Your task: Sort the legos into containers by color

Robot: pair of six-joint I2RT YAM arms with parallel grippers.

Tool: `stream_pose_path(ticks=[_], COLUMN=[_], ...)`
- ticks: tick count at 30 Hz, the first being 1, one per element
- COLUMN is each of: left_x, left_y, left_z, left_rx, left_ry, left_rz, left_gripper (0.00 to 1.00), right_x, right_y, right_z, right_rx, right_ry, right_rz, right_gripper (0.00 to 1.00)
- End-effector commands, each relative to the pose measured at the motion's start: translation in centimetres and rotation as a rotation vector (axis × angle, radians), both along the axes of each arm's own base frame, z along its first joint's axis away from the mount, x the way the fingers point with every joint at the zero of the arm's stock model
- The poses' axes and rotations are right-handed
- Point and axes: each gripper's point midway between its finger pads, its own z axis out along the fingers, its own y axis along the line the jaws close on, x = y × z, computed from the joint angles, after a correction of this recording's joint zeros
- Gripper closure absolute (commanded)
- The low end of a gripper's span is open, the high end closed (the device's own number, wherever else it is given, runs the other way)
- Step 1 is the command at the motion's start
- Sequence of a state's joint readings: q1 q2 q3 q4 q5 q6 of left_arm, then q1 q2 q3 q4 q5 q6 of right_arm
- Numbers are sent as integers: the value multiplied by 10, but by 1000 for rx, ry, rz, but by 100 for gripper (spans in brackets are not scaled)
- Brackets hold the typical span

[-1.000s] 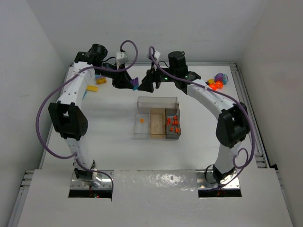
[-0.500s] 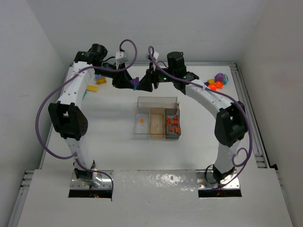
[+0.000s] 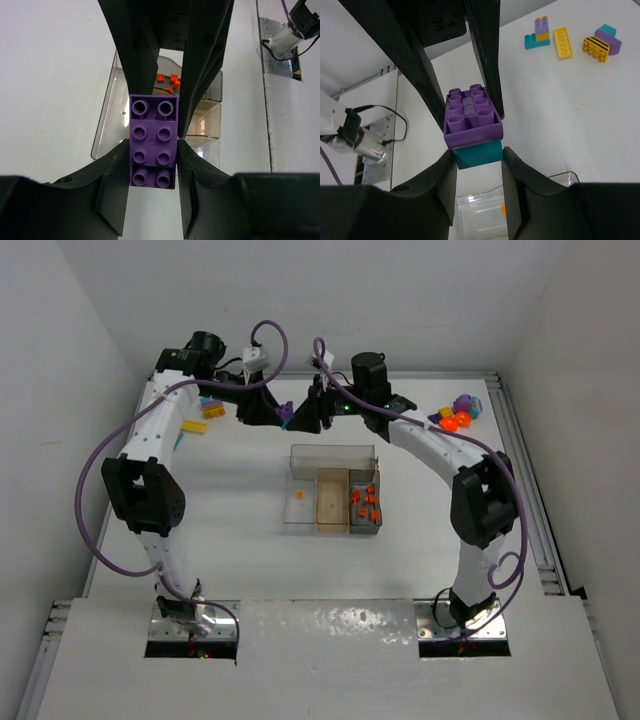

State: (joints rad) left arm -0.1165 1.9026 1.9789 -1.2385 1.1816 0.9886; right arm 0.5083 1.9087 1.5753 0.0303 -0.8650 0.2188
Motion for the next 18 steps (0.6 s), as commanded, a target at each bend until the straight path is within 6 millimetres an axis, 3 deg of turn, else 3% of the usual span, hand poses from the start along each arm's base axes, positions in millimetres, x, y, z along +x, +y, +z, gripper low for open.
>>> stream_pose_path(ticks=[1,8,12,13,16,18], left_x=[-9,-8,-7,-7,-6,-5], left_y=[-9,-12,-12,-12,-12,-12], left_z=[29,23,19,18,16,15], left_rx=[-72,-69,-67,-67,-66,-66], left_ry=[-82,-66,-49,-44,-41,-35], left_rz=[-45,-46,-38,-38,-38,-37], left_gripper=[100,100,86,71,53,53], right_x=[-3,-5,-7,-7,-8,-9], right_y=[8,8,5,4,2,2], right_z=[28,33,32,33,33,33], right_rx=[86,97,89,87,77,73], right_ry=[-87,-114,-131,-141,-148,-150], right_rz=[17,19,20,20,16,18], right_gripper=[100,100,100,100,100,100])
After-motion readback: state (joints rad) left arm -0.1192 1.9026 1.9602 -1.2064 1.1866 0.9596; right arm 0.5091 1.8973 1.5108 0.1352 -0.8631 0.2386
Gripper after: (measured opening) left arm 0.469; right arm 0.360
